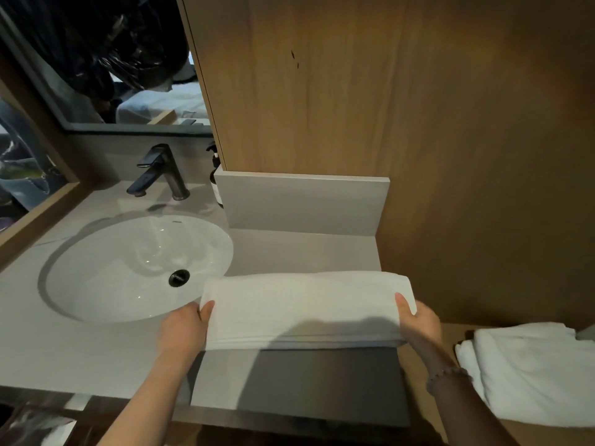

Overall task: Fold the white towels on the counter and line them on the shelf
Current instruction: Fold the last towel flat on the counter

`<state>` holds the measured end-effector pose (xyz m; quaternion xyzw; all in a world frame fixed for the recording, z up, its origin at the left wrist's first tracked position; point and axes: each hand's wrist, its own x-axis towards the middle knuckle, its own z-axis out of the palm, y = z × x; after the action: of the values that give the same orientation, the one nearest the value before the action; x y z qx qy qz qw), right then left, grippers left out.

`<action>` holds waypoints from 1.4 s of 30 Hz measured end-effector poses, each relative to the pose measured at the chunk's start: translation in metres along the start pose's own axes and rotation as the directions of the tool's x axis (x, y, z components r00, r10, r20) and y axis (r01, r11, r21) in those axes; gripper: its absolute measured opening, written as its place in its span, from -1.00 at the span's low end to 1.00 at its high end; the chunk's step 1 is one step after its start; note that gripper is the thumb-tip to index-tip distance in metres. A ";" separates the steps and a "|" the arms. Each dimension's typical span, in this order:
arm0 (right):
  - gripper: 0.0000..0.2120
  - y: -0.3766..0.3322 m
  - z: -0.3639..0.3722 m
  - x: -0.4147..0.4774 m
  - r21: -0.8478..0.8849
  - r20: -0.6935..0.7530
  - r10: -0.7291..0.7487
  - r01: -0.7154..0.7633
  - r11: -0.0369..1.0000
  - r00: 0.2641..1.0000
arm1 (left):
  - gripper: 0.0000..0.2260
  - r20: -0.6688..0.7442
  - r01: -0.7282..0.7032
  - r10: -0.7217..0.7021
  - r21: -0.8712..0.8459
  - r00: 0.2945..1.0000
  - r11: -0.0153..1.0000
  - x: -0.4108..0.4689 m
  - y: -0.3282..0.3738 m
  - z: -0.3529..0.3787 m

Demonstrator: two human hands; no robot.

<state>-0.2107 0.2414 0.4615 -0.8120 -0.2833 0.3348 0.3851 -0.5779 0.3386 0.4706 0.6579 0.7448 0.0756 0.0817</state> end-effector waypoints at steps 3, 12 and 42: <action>-0.55 -0.017 -0.007 0.001 -0.343 -0.197 -0.078 0.006 0.939 0.977 | -0.68 -0.111 0.023 -0.017 0.052 0.994 0.998 0.001 0.010 -0.010; -0.16 -0.060 0.103 -0.023 -0.610 0.527 -0.545 0.737 0.291 0.652 | 0.11 0.217 -0.499 0.478 0.049 0.851 0.865 -0.008 0.090 0.022; -0.40 -0.135 0.117 -0.006 -0.599 0.693 -0.018 0.589 0.542 0.721 | -0.82 0.371 0.384 -0.143 -0.734 0.918 0.560 -0.026 0.025 -0.042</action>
<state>-0.3312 0.3613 0.5178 -0.6714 -0.6546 0.3398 -0.0729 -0.5597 0.3153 0.5174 0.4359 0.7046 0.2948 0.4761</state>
